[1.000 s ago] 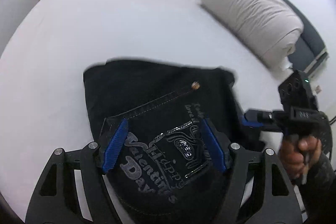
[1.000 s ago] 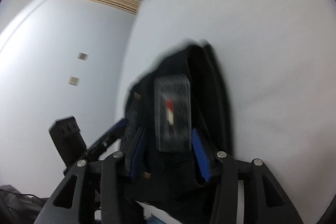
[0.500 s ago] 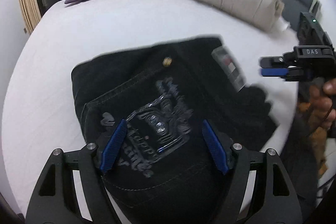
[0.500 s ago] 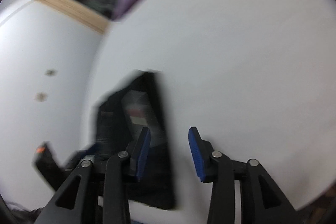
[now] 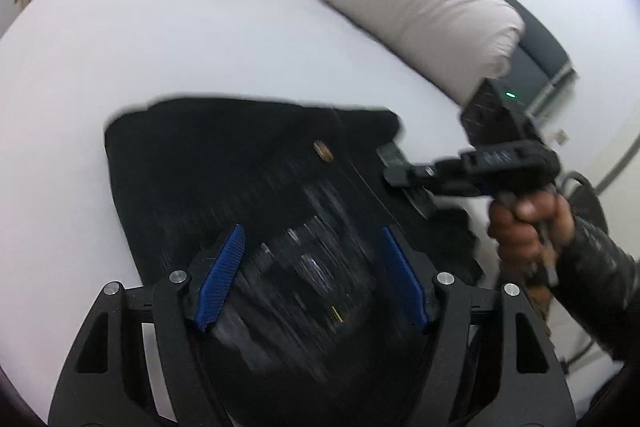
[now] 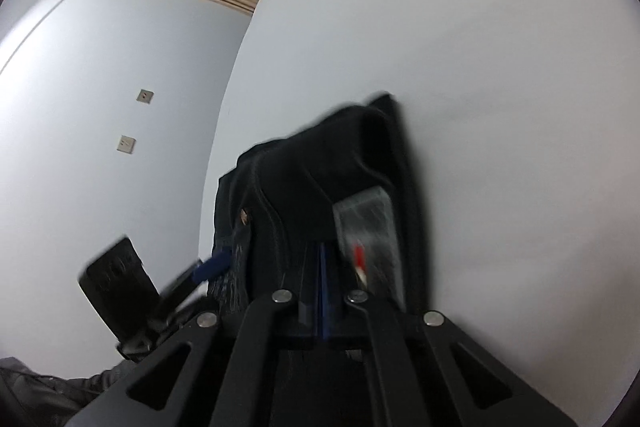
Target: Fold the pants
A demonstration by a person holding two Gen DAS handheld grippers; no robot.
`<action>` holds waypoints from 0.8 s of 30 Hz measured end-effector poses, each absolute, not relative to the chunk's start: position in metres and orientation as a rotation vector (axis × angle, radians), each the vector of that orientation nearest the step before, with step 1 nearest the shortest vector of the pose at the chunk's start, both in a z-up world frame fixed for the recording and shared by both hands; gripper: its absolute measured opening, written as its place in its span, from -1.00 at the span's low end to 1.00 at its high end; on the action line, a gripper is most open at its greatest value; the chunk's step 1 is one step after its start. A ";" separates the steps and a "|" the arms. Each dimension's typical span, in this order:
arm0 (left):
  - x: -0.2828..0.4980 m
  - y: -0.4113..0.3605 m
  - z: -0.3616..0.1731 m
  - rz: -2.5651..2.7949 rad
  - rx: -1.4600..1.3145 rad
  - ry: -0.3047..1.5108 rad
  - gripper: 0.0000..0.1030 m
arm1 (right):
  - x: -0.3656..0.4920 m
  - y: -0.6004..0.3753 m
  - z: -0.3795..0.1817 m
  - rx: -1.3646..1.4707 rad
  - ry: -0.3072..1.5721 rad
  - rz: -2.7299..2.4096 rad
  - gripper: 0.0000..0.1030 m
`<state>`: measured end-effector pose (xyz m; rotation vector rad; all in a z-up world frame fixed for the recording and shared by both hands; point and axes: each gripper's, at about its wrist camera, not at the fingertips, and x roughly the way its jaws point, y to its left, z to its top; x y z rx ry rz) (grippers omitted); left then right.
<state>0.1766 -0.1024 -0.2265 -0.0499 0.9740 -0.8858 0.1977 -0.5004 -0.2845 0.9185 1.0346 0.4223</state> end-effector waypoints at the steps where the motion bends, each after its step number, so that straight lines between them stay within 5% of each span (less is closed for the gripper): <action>1: 0.166 -0.099 -0.226 -0.894 -0.046 0.966 0.32 | 0.187 -0.501 -0.287 0.927 1.040 0.437 -1.00; 5: 0.143 -0.092 -0.227 -1.000 -0.098 1.001 0.26 | 0.151 -0.504 -0.293 0.941 1.030 0.463 -1.00; 7: 0.145 -0.090 -0.237 -1.014 -0.126 1.043 -0.19 | 0.139 -0.512 -0.298 0.988 1.008 0.454 -1.00; 13: 0.175 -0.060 -0.257 -1.031 -0.387 1.157 -0.88 | 0.113 -0.524 -0.288 0.980 0.989 0.362 -1.00; 19: 0.207 -0.041 -0.272 -1.154 -0.656 1.200 -0.88 | 0.111 -0.528 -0.258 0.918 0.954 0.333 -0.46; 24: 0.222 -0.076 -0.308 -1.154 -0.642 1.288 -0.89 | 0.156 -0.509 -0.251 0.926 0.923 0.404 -0.44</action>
